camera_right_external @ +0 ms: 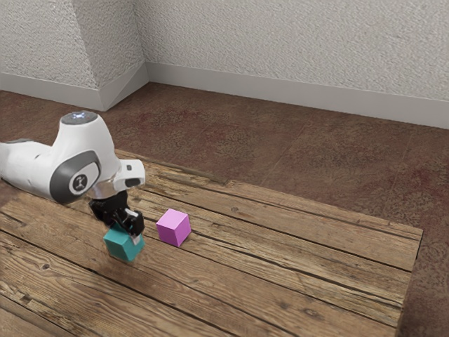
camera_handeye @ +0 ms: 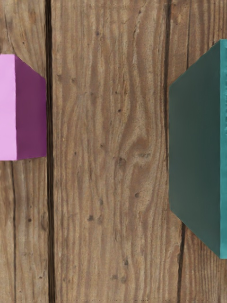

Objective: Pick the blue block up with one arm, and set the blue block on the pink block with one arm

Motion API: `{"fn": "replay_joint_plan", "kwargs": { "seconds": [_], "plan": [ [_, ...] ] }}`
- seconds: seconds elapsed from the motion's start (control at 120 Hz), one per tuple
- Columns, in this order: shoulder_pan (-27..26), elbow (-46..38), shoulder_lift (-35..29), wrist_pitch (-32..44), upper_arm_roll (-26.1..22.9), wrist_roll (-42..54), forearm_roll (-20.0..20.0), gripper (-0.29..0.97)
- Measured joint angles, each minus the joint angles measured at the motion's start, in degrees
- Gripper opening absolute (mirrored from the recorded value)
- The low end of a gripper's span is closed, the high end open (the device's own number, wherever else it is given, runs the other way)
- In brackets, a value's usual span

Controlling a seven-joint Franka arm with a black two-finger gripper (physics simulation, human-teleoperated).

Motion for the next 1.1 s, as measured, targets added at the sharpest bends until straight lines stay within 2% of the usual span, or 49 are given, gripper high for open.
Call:
{"fn": "replay_joint_plan", "kwargs": {
  "seconds": [0.15,0.575,0.725,1.1],
  "plan": [
    [-0.02,7.37,2.86,-4.39,-1.00,-0.18,0.01,0.36],
    [0.08,30.34,20.13,-14.54,-1.66,-0.04,-0.13,0.35],
    [0.04,34.38,23.91,-16.39,-2.39,0.10,-0.13,0.35],
    [0.06,38.55,27.08,-19.06,-2.66,0.40,-0.01,0.35]
  ]
}}
